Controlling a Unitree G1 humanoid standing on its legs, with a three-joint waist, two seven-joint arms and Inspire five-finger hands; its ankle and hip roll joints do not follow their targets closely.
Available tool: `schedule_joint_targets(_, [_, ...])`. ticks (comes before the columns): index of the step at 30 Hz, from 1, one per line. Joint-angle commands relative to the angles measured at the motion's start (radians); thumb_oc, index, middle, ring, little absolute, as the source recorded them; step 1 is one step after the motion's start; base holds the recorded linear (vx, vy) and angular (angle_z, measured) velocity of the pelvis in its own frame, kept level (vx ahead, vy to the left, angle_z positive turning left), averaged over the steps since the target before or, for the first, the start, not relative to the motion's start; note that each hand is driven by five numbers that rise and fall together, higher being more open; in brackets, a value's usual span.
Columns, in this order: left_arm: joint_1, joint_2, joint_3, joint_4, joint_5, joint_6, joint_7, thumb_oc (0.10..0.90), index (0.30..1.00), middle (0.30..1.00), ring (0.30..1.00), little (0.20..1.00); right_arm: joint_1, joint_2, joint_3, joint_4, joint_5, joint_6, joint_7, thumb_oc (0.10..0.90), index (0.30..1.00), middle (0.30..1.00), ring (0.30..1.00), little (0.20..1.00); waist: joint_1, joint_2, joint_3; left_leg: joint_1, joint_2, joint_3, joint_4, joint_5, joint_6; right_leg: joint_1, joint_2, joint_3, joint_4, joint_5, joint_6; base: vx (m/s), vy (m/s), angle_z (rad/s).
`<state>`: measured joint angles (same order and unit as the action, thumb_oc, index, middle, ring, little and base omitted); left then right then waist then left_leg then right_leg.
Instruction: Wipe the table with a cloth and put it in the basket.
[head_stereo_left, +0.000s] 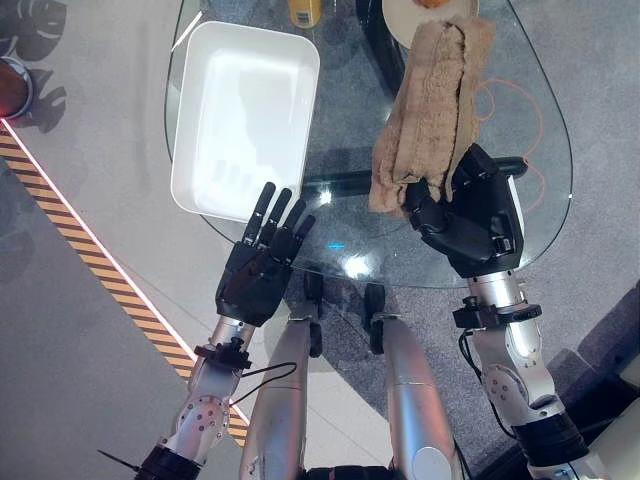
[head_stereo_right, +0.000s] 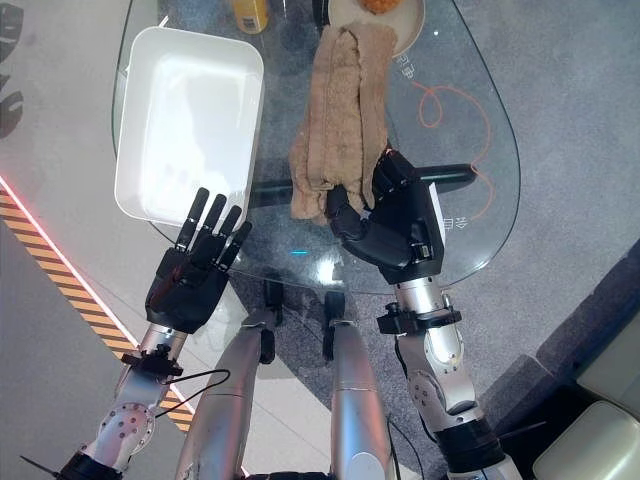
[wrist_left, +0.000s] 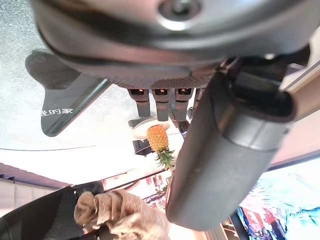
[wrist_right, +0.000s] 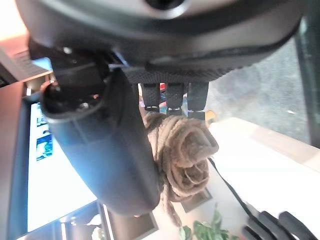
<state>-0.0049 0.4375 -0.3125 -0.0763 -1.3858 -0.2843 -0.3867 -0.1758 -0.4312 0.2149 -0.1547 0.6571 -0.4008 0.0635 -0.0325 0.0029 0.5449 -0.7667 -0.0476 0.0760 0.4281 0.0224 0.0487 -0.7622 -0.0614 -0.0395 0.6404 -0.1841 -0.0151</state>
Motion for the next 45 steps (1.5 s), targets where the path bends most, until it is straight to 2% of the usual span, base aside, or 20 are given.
schedule_joint_targets(1, [-0.026, -0.012, -0.003, -0.116, 0.052, -0.023, -0.089, 0.8, 0.9, 0.9, 0.9, 0.9, -0.073, -0.028, -0.001, -0.183, -0.043, -0.067, 0.079, 0.1, 0.3, 0.3, 0.3, 0.2, 0.005, 0.023, -0.025, 0.004, 0.0, 0.007, 0.151, -0.142, 0.049, 0.013, 0.034, -0.008, -0.157, 0.175, 0.015, 0.0, 0.0, 0.0])
schedule_joint_targets(15, [-0.086, 0.029, -0.046, -0.157, 0.077, -0.05, -0.065, 0.8, 0.9, 0.9, 0.9, 0.9, -0.109, -0.098, 0.127, -0.172, -0.146, 0.088, 0.145, 0.1, 0.3, 0.3, 0.3, 0.2, 0.009, 0.021, -0.025, -0.005, -0.004, 0.001, 0.146, -0.13, 0.048, 0.0, 0.034, -0.008, -0.152, 0.176, 0.012, 0.0, 0.0, 0.0])
schedule_joint_targets(22, [-0.117, 0.039, -0.073, -0.145, 0.118, -0.049, 0.0, 0.8, 0.9, 0.9, 0.9, 0.9, -0.149, -0.128, 0.223, -0.171, -0.208, 0.19, 0.208, 0.1, 0.3, 0.3, 0.3, 0.2, 0.015, 0.02, -0.025, -0.011, -0.012, -0.008, 0.146, -0.123, 0.049, -0.003, 0.035, -0.006, -0.155, 0.18, 0.012, 0.0, 0.0, 0.0])
schedule_joint_targets(26, [-0.129, 0.044, -0.093, -0.138, 0.154, -0.032, 0.059, 0.8, 0.9, 0.9, 0.9, 0.9, -0.178, -0.137, 0.284, -0.164, -0.256, 0.201, 0.221, 0.1, 0.3, 0.3, 0.3, 0.2, 0.019, 0.023, -0.025, -0.013, -0.016, -0.009, 0.141, -0.116, 0.05, -0.006, 0.037, -0.003, -0.16, 0.183, 0.011, 0.0, 0.0, 0.0])
schedule_joint_targets(30, [-0.141, 0.039, -0.112, -0.117, 0.172, -0.023, 0.087, 0.8, 0.9, 0.9, 0.9, 0.9, -0.208, -0.133, 0.321, -0.157, -0.301, 0.238, 0.21, 0.1, 0.3, 0.3, 0.3, 0.2, 0.02, 0.025, -0.025, -0.014, -0.019, -0.011, 0.138, -0.112, 0.049, -0.008, 0.039, -0.001, -0.161, 0.186, 0.012, 0.0, 0.0, 0.0])
schedule_joint_targets(34, [-0.143, 0.038, -0.123, -0.105, 0.204, -0.022, 0.116, 0.8, 0.9, 0.9, 0.9, 0.9, -0.23, -0.161, 0.365, -0.134, -0.421, 0.304, 0.185, 0.1, 0.3, 0.3, 0.3, 0.2, 0.022, 0.028, -0.025, -0.01, -0.023, -0.012, 0.126, -0.105, 0.049, -0.007, 0.042, 0.002, -0.169, 0.187, 0.012, 0.0, 0.017, 0.01])
schedule_joint_targets(39, [-0.138, 0.042, -0.128, -0.104, 0.185, -0.042, 0.102, 0.8, 0.9, 0.9, 0.9, 0.9, -0.241, -0.195, 0.395, -0.107, -0.537, 0.345, 0.145, 0.1, 0.3, 0.3, 0.3, 0.2, 0.024, 0.029, -0.025, -0.007, -0.024, -0.012, 0.115, -0.1, 0.05, -0.005, 0.043, 0.002, -0.179, 0.191, 0.011, 0.0, 0.0, 0.0])
schedule_joint_targets(45, [-0.139, 0.031, -0.125, -0.103, 0.118, -0.097, 0.055, 0.8, 0.9, 0.9, 0.9, 0.9, -0.254, -0.203, 0.392, -0.074, -0.535, 0.361, 0.106, 0.1, 0.3, 0.3, 0.3, 0.2, 0.026, 0.029, -0.025, -0.001, -0.024, -0.011, 0.107, -0.098, 0.049, -0.001, 0.045, 0.001, -0.183, 0.191, 0.011, 0.0, 0.0, 0.0])
